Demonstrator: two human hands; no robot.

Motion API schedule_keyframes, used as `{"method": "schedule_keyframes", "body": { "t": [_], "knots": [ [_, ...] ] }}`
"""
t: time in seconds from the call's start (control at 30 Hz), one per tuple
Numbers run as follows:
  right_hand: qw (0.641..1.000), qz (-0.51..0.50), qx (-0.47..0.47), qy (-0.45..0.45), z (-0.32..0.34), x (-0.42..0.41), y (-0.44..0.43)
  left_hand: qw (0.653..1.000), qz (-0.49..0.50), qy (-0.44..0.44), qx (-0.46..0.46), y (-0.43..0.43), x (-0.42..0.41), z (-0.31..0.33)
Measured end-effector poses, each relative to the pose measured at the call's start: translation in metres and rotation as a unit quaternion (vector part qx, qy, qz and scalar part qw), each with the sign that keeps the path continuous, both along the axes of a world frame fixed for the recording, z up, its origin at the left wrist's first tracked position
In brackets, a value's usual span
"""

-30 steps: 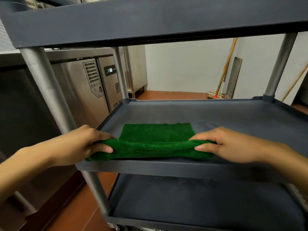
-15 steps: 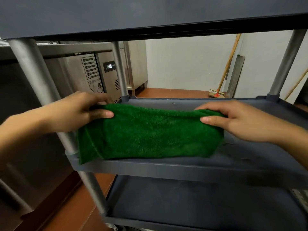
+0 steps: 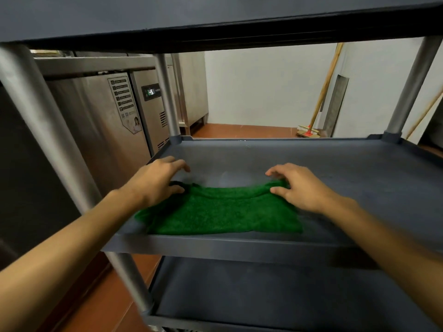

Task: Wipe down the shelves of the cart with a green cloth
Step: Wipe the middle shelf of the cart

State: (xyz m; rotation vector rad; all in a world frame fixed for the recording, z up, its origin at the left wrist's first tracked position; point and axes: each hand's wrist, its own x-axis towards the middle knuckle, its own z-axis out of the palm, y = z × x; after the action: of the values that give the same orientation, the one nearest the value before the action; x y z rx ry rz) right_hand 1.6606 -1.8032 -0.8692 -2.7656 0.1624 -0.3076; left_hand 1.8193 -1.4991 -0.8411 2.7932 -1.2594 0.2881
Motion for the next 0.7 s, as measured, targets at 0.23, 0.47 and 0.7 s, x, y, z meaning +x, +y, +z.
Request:
{"method": "schedule_keyframes", "body": {
  "t": [0.23,0.47,0.7],
  "knots": [
    [0.993,0.106,-0.041,-0.043,-0.008,-0.037,0.003,0.990,-0.122,0.067,0.008,0.032,-0.029,-0.015],
    [0.989,0.126,0.036,0.065,-0.007,-0.044,0.001,0.984,-0.118,0.114,0.066,0.042,-0.030,-0.016],
    [0.990,0.133,0.008,0.043,-0.010,-0.050,0.006,0.988,-0.108,0.041,0.106,0.035,-0.041,-0.015]
  ]
}}
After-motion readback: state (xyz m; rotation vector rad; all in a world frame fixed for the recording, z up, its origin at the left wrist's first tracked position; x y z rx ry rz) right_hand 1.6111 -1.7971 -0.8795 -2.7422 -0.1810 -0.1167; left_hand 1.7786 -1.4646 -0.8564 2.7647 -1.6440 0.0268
